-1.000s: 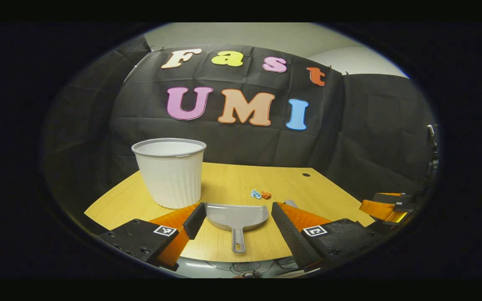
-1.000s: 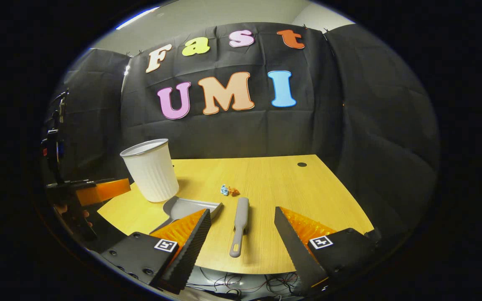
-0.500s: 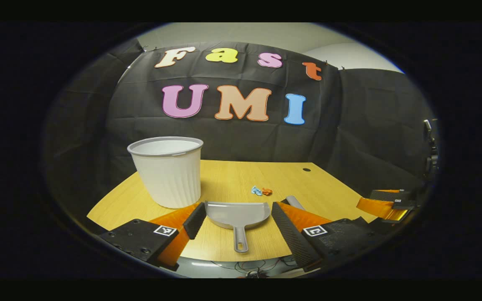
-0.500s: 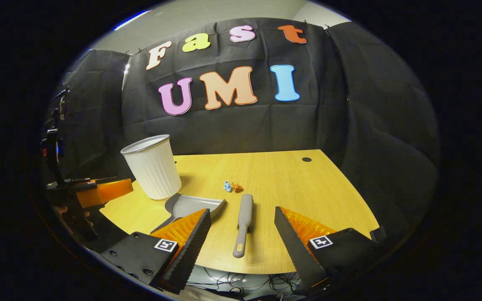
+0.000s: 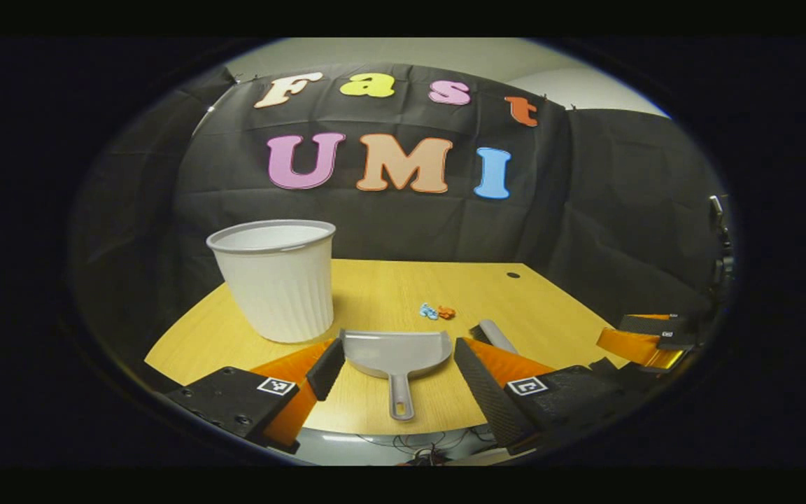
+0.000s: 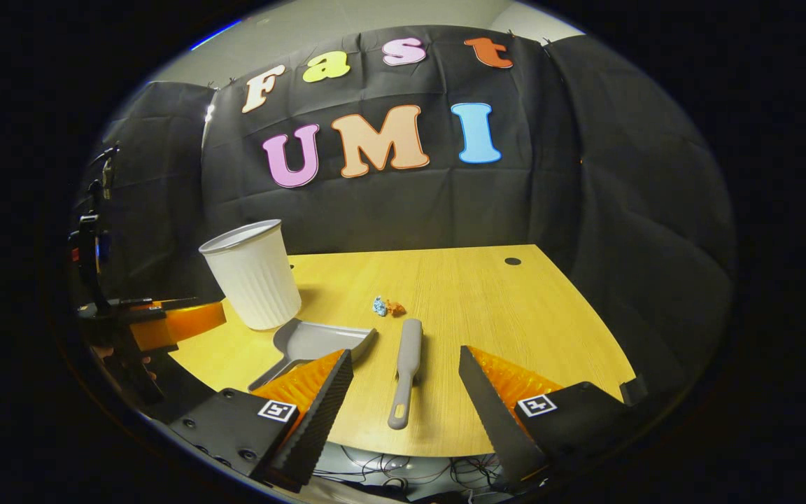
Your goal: Pick up the small broom and dustpan from the desktop, sweep the trash into the dustpan with the broom, and then empty the trash into the garbage bin.
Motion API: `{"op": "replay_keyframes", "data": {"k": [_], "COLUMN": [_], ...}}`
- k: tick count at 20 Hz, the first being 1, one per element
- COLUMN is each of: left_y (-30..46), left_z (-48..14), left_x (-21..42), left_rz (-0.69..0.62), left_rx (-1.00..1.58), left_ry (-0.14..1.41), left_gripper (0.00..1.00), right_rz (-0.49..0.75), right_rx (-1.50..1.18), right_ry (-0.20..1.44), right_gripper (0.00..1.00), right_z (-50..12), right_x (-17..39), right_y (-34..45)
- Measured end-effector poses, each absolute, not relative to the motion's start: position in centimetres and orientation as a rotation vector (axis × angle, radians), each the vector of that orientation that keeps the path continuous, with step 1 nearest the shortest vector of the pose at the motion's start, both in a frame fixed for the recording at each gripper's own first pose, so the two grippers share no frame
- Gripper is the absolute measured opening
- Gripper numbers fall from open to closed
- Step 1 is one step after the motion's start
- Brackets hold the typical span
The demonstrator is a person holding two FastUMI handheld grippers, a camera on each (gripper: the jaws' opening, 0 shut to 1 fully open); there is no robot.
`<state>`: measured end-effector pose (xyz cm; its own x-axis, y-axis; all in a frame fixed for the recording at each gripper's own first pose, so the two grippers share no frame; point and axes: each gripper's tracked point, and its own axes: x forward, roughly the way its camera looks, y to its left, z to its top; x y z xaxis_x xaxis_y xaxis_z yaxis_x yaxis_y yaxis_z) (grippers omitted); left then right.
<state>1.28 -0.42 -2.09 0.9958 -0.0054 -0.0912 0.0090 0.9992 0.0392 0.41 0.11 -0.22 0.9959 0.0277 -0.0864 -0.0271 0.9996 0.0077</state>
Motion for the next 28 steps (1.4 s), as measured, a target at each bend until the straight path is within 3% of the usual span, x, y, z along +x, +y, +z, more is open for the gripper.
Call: {"op": "replay_keyframes", "data": {"k": [15, 16, 20, 23, 24, 28], "left_y": [0.1, 0.4, 0.7, 0.4, 0.4, 0.1], "left_z": [-4.3, -4.7, -7.2, -9.6, -10.3, -13.1], "left_x": [2.1, 2.3, 3.4, 3.9, 3.8, 5.6], "left_rz": [0.013, 0.02, 0.023, 0.003, -0.002, 0.006], "left_rx": [0.016, 0.026, 0.053, 0.042, 0.036, 0.034], "left_ry": [0.182, 0.206, 0.337, 0.473, 0.512, 0.636], "left_gripper": [0.94, 0.94, 0.95, 0.95, 0.94, 0.96], "right_rz": [0.028, 0.031, 0.031, 0.061, 0.065, 0.048], "right_rx": [0.025, 0.022, -0.004, -0.01, -0.007, 0.063], "right_ry": [0.193, 0.206, 0.315, 0.42, 0.454, 0.621], "right_gripper": [0.98, 0.94, 0.98, 0.94, 0.99, 0.99], "right_z": [-1.4, -1.7, -3.1, -4.5, -5.2, -7.7], "right_x": [1.1, 1.4, 3.7, 5.6, 5.9, 8.2], "right_y": [0.0, 0.1, 0.1, 0.4, 0.4, 0.4]}}
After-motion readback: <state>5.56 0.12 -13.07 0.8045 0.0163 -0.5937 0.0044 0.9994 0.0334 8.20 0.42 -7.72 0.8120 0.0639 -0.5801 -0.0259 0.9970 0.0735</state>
